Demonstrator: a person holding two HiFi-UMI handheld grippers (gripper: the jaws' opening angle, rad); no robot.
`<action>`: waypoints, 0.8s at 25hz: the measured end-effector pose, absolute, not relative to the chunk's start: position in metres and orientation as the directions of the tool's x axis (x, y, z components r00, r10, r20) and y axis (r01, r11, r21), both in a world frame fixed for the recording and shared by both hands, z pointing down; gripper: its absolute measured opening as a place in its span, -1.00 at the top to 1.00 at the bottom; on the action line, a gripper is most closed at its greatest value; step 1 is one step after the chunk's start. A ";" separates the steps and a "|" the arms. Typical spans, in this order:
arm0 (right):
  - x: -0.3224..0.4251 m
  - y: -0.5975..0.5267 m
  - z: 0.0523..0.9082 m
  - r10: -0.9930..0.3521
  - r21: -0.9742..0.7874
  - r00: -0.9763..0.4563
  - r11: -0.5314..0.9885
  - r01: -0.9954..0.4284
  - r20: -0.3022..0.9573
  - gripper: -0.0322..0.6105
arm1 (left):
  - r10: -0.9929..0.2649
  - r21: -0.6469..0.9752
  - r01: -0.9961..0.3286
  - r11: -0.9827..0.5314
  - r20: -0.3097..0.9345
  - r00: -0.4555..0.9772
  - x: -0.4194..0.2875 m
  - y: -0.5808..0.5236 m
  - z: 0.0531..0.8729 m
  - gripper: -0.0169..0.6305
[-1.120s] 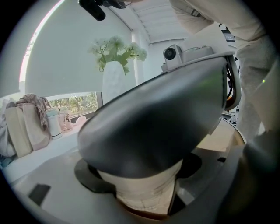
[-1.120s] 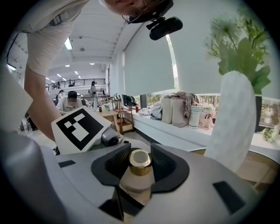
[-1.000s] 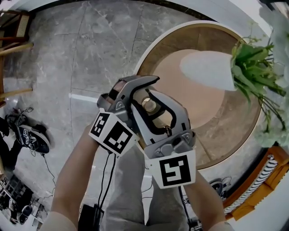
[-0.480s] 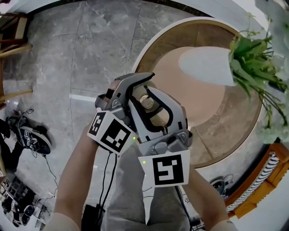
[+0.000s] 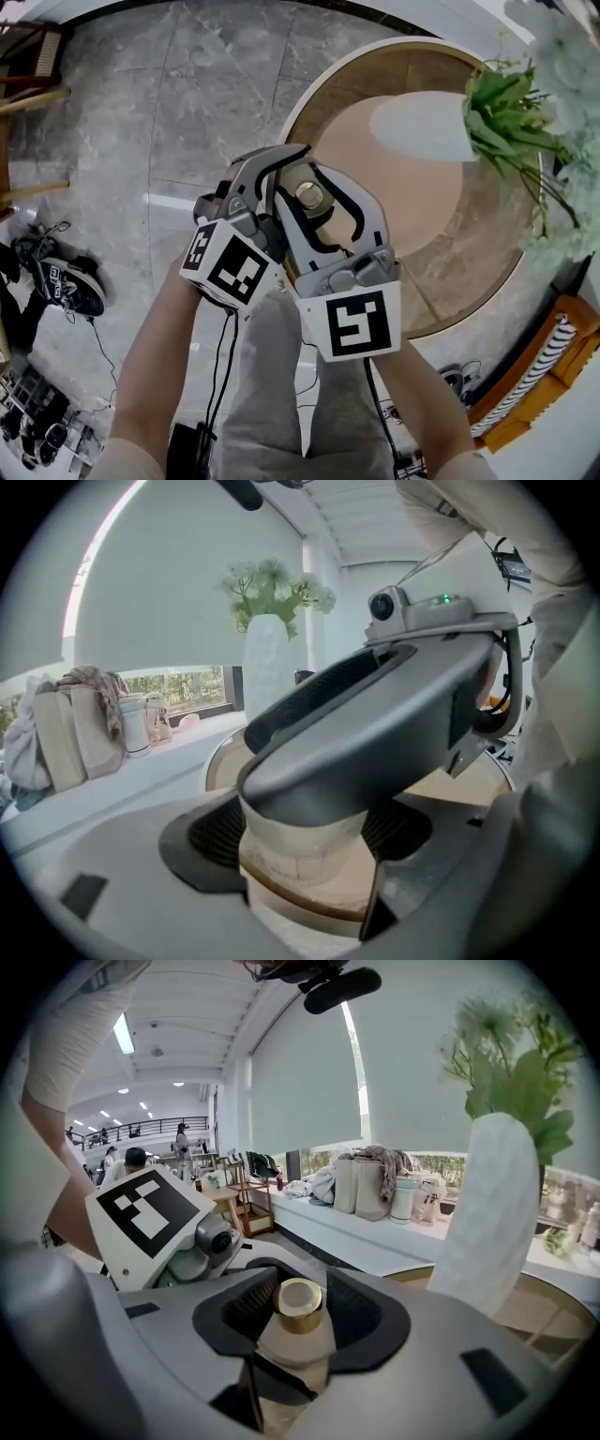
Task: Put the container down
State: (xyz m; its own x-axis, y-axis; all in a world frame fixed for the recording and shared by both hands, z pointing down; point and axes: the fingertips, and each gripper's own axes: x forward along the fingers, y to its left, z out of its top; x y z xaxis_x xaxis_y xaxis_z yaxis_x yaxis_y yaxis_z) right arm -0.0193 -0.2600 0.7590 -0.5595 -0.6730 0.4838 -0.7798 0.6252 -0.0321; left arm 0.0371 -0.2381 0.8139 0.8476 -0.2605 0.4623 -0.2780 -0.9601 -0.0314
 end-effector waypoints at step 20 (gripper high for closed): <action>-0.004 -0.259 0.630 -0.750 -0.088 -0.551 0.562 -0.823 0.365 0.69 | -0.348 0.020 -0.405 -0.914 0.474 0.809 0.011 -0.232 0.686 -0.11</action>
State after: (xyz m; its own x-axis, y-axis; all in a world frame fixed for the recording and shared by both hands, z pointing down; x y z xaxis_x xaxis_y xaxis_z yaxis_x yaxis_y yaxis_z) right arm -0.0042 -0.2589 0.6298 -0.5512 -0.7501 0.3654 -0.8227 0.5616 -0.0881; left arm 0.0110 -0.2322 0.6858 0.8088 -0.3478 0.4743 -0.4050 -0.9141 0.0202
